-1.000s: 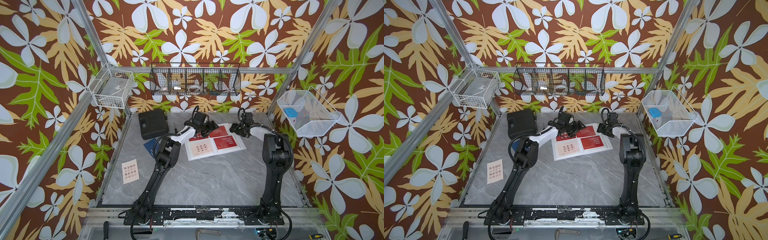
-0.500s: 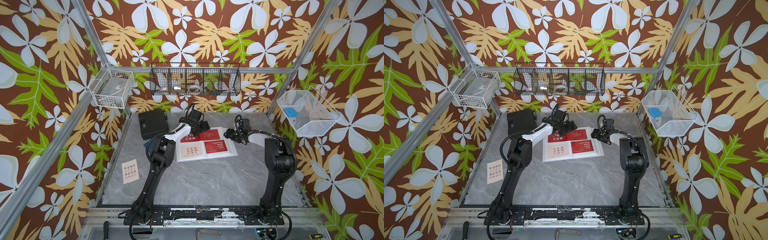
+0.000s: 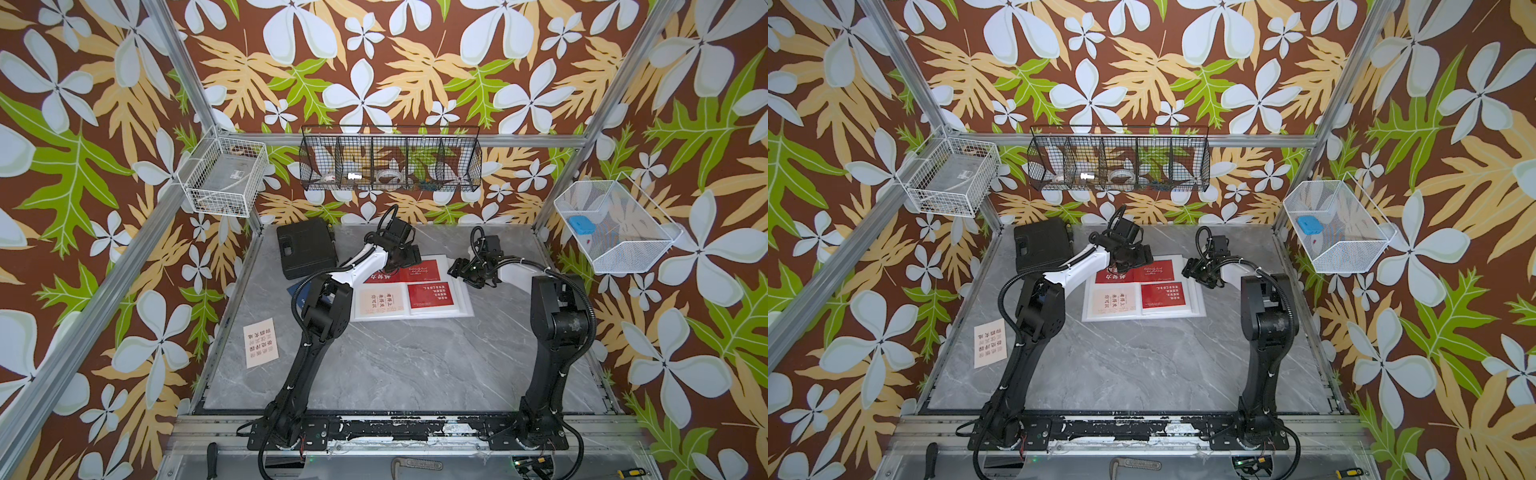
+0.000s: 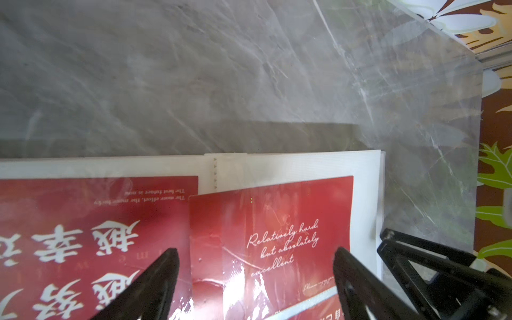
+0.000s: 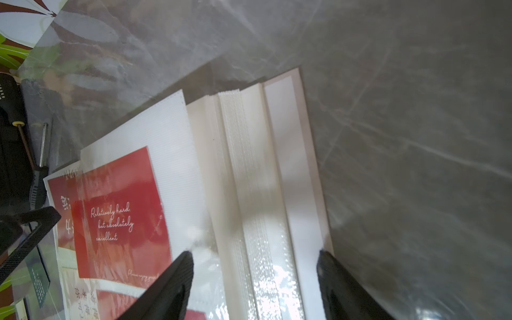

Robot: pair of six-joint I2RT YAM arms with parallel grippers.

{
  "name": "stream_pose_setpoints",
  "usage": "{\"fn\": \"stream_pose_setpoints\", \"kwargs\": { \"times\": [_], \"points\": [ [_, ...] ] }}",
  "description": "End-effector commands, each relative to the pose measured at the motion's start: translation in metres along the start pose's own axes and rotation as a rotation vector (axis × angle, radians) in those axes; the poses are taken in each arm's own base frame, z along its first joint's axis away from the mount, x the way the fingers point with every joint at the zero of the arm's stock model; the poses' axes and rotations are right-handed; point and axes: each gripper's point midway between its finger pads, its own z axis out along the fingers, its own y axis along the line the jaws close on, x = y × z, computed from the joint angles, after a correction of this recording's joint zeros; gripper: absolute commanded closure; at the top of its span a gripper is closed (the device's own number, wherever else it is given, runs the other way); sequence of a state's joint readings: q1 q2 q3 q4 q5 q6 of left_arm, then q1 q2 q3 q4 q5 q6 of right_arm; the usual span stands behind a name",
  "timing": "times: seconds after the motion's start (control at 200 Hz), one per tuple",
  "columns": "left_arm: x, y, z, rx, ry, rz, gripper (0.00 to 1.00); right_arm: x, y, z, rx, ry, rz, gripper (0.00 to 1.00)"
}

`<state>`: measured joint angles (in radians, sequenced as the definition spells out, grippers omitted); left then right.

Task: Place the photos into the photo albums
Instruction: Insert the photo into the photo album.

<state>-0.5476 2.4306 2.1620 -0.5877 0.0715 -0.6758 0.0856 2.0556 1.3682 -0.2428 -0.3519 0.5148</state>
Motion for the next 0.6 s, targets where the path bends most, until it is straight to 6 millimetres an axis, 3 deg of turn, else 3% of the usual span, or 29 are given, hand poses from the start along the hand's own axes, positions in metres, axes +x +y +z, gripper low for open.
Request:
{"fn": "stream_pose_setpoints", "kwargs": {
  "times": [0.0,0.205,0.44,0.596],
  "points": [
    [0.008,0.007,0.005,-0.052,0.012,-0.019,0.11,0.021,-0.018,0.007,0.07,0.072,0.024,0.25],
    [0.02,0.006,0.013,-0.089,0.035,-0.026,0.11,0.024,-0.019,0.009,0.067,0.077,0.026,0.25],
    [0.023,-0.026,0.012,0.021,0.048,-0.04,0.11,0.027,-0.018,0.011,0.063,0.086,0.024,0.25],
    [0.036,-0.027,0.022,0.032,0.1,-0.049,0.09,0.028,-0.016,0.013,0.057,0.089,0.022,0.25]
  ]
}}
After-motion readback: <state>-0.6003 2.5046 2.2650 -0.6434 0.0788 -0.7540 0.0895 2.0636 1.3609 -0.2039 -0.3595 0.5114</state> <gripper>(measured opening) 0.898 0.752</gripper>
